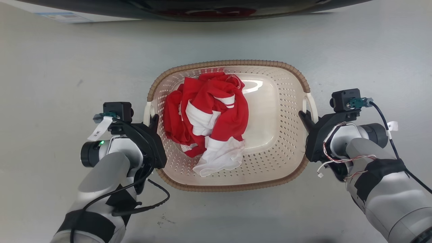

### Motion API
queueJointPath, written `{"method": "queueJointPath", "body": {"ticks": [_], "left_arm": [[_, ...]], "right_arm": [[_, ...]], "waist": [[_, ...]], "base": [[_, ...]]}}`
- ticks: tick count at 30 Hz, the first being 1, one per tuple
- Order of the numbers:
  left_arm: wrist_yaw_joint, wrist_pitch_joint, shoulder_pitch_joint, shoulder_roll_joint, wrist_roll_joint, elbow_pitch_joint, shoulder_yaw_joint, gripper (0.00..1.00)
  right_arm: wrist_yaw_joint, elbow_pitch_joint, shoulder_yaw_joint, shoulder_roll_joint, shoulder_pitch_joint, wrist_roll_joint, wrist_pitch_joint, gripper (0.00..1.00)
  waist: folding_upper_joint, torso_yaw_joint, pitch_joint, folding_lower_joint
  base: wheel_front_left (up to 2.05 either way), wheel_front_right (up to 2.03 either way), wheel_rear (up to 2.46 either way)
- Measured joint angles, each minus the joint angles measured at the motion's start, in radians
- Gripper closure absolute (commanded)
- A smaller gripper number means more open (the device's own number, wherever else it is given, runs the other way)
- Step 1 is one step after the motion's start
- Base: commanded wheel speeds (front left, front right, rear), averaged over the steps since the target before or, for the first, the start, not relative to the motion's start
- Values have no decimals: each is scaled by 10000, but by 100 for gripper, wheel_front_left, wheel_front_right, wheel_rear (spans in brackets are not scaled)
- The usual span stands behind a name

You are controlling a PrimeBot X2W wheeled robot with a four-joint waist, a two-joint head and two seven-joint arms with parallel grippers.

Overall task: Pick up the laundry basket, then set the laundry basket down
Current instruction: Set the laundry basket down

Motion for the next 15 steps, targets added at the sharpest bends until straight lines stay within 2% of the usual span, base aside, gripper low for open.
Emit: {"method": "queueJointPath", "body": {"ticks": [3, 4, 5, 6, 8, 9, 15], "left_arm": [[-2, 107, 2, 2, -155, -33, -52, 100], [-2, 173, 2, 12, -198, -75, -86, 100], [-2, 215, 3, 23, -228, -113, -115, 100], [-2, 251, 5, 35, -268, -155, -127, 100], [-4, 345, 8, 50, -441, -234, -201, 25], [-17, 349, 10, 42, -514, -299, -270, 0], [-86, 412, 12, -4, -683, -533, -420, 0]], "right_arm": [[0, 38, 56, 6, -57, 0, -69, 100], [0, 40, 61, 8, -69, 2, -73, 80], [0, 42, 88, 6, -80, 0, -81, 36], [0, 38, 107, -2, -81, 0, -102, 0], [4, 10, 150, -2, -81, 2, -121, 0], [36, -4, 167, 0, -82, 2, -169, 0], [44, -117, 278, 2, -99, 42, -253, 0]], "waist": [[0, 0, 20, 0], [0, -3, 28, -1], [0, -5, 37, 0], [0, -8, 45, 0], [1, -10, 61, -1], [0, -9, 68, 0], [0, 19, 80, -1]], "base": [[0, 0, 0], [0, 0, 0], [0, 0, 0], [0, 0, 0], [0, 0, 0], [0, 0, 0], [0, 0, 0]]}}
